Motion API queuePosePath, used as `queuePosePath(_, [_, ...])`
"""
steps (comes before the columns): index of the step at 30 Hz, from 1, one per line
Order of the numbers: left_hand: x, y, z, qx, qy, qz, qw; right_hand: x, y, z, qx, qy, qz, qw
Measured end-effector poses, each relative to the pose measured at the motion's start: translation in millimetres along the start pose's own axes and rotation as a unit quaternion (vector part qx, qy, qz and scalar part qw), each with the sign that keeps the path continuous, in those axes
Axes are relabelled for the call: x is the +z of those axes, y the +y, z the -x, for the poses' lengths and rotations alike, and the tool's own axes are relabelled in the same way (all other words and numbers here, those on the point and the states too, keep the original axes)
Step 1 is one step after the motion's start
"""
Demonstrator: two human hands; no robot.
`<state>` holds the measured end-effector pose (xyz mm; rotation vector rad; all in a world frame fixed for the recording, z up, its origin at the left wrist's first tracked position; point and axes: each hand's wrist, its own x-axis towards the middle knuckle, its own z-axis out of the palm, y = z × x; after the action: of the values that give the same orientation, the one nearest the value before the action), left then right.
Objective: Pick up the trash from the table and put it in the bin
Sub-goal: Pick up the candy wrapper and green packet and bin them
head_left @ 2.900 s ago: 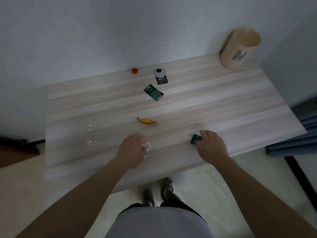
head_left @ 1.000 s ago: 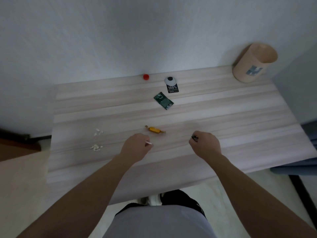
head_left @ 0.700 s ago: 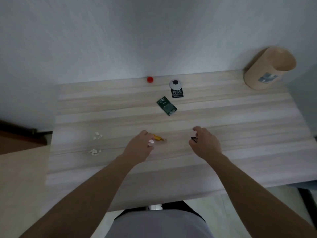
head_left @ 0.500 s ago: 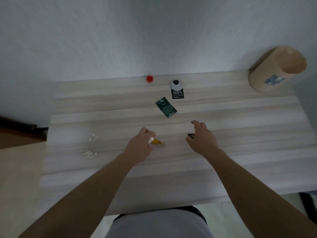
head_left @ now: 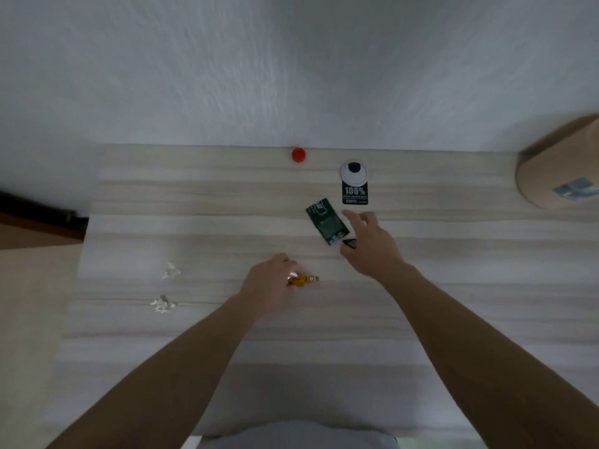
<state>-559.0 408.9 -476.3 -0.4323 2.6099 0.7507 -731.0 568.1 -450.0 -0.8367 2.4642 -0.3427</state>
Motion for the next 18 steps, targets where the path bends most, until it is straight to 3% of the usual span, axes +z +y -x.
queuePosePath(10, [-1.5,-11.6,-17.7,0.016,0.024,0.011,1.000,15.8,-8.4,-46.6,-0.040,-0.053,0.056,0.996])
queuePosePath(18, [-5.1,-14.9,-25.7,0.002,0.021,0.010,1.000,25.8,-7.0,-49.5,-0.009,-0.026,0.029,0.999])
